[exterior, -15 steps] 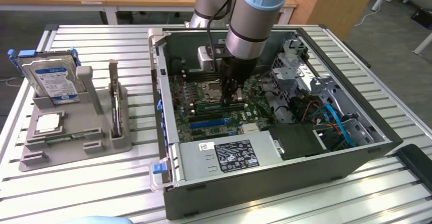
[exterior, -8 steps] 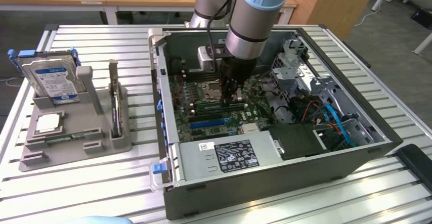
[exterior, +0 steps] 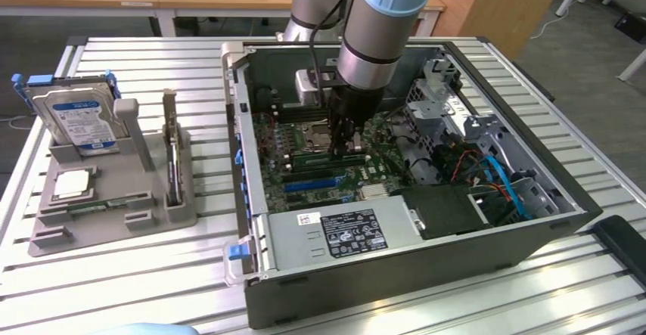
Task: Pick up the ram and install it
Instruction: 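Insert the ram into the slot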
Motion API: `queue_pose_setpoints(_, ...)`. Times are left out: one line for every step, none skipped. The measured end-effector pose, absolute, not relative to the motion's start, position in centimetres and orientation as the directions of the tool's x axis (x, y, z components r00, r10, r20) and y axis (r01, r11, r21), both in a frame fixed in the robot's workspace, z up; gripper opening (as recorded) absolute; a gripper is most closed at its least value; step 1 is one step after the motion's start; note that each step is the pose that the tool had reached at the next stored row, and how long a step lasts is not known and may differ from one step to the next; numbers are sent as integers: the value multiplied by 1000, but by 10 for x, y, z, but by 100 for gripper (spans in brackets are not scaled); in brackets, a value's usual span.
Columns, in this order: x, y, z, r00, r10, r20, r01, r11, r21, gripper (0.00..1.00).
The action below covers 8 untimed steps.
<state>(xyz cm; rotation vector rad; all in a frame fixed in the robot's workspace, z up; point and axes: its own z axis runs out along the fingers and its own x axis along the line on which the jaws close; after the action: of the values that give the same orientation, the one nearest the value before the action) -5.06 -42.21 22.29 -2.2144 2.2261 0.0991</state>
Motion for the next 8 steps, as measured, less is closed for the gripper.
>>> queue_pose_setpoints(-51, -422, 223, -6, -999, -44, -999, 4, 45, 13)
queue_pose_setpoints(-51, -422, 223, -6, -999, -44, -999, 4, 45, 13)
queue_pose_setpoints(-51, -422, 223, -6, -999, -44, -999, 4, 45, 13)
queue_pose_setpoints(-51, -422, 223, -6, -999, -44, -999, 4, 45, 13)
queue_pose_setpoints(-51, -422, 223, -6, -999, -45, -999, 4, 45, 13)
queue_pose_setpoints(-51, -422, 222, -6, -999, -45, -999, 4, 45, 13)
queue_pose_setpoints(-51, -422, 222, -6, -999, -44, -999, 4, 45, 13)
queue_pose_setpoints(-52, -422, 222, -6, -999, -44, -999, 4, 45, 13)
